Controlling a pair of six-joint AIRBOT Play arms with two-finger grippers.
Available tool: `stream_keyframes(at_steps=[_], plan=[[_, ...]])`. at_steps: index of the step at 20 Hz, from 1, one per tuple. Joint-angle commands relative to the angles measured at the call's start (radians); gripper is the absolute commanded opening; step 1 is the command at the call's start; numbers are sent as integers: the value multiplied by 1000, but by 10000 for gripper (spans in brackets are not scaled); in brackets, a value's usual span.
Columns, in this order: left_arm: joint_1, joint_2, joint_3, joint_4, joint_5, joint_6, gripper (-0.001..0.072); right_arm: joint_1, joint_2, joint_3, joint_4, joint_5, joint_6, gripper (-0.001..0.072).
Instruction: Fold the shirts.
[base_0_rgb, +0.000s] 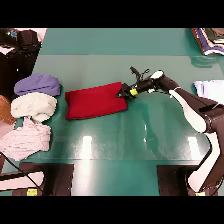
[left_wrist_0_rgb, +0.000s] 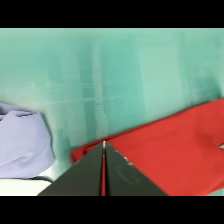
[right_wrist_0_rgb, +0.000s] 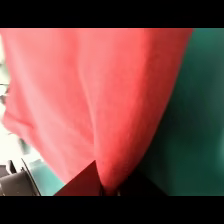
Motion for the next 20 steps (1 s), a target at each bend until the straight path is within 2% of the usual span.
stream_keyframes(at_steps=[1,7,14,20], plan=[[-42,1,0,-16,0,0,28,-16,34,28,-26,11,-25,16],[-241,1,0,-18,68,0,29,-341,292,-39,-292,16,6,16],[-413,1,0,-17,198,0,29,-869,498,-94,-294,-60,31,16],[-433,-1,0,-23,231,-1,29,-1089,458,6,-251,-89,30,16]])
